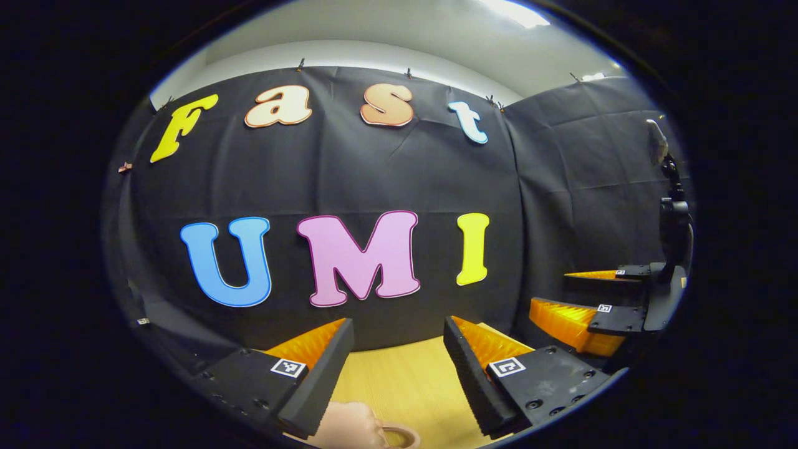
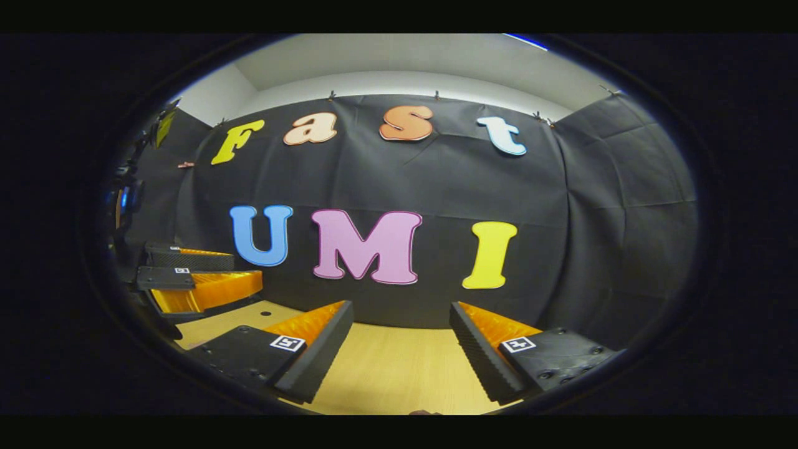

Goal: First open the suitcase, pack the skin care products into it, and then close the suitcase.

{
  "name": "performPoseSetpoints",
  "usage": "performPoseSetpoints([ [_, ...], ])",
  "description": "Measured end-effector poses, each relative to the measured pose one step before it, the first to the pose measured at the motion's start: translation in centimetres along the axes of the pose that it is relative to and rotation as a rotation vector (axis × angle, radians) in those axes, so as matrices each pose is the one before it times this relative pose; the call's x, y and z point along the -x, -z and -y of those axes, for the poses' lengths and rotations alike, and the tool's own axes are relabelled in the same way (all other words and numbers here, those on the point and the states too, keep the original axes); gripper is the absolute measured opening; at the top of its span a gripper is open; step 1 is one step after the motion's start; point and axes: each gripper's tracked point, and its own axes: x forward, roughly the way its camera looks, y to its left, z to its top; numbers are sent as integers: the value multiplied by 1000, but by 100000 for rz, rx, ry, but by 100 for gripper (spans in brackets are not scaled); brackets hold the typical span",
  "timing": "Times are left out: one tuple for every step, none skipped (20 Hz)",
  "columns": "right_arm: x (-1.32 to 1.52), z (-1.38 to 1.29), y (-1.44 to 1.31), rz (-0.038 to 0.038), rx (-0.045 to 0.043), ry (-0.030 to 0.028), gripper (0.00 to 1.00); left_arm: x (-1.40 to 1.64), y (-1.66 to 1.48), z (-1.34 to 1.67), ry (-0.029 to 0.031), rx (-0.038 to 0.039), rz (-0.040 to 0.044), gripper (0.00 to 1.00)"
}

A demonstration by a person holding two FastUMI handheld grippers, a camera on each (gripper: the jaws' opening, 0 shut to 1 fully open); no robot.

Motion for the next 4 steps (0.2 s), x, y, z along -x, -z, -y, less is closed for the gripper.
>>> performPoseSetpoints([
  [64, -212, 235, -808, 16, -1723, 94, -113, -115, 51, 575, 352, 379, 91],
  [384, -219, 158, -647, -233, -1119, 98, -86, -242, 18, 442, 387, 552, 91],
  [-23, 247, 56, -293, -331, 109, 98, 126, 115, 152, 839, 875, 527, 92],
  [38, 176, -113, 388, -205, 269, 98, 76, -192, 68, 659, 1210, 731, 92],
])
